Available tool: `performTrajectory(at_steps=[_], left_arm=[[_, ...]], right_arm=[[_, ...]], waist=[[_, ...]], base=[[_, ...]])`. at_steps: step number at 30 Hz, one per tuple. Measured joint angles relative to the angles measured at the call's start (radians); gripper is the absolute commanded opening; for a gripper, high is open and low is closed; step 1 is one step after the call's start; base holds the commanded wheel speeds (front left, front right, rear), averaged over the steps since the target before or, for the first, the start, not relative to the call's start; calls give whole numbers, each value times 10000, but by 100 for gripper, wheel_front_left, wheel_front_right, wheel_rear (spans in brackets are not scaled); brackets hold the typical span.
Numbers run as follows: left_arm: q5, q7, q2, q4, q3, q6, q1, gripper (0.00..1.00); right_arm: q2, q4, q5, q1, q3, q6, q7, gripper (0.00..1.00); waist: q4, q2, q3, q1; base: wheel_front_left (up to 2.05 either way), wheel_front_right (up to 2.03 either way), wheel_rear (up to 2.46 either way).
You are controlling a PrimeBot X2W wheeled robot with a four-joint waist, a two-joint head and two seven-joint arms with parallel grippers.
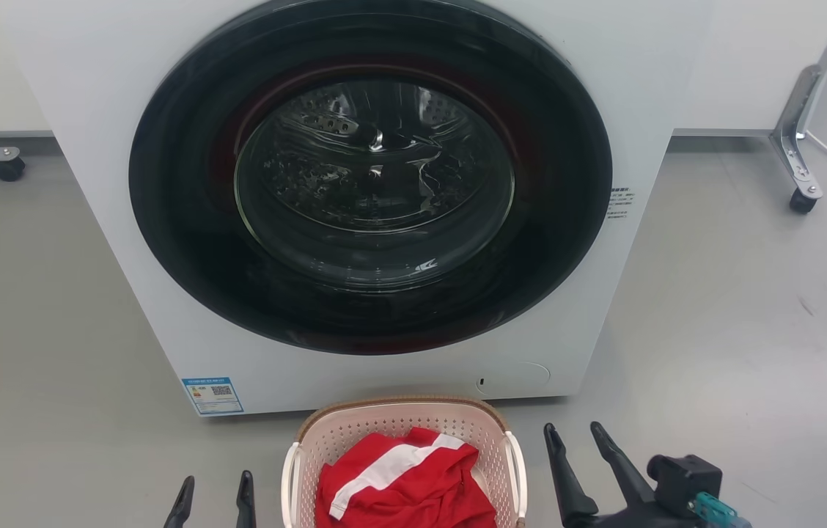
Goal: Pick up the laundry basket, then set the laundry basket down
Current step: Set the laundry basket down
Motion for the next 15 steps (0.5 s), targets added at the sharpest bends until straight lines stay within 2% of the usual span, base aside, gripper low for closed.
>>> performTrajectory(at_steps=[8, 15], left_arm=[[228, 0, -33, -558, 487, 75, 454, 100], [546, 0, -140, -861, 556, 75, 611, 100]], right_arm=[[98, -966, -1024, 1168, -1041, -2, -2, 100], [376, -1645, -1743, 1699, -1517, -2, 0, 100]], waist=[[-89, 0, -43, 0], [-182, 0, -86, 0]], base=[[0, 0, 0], [0, 0, 0]])
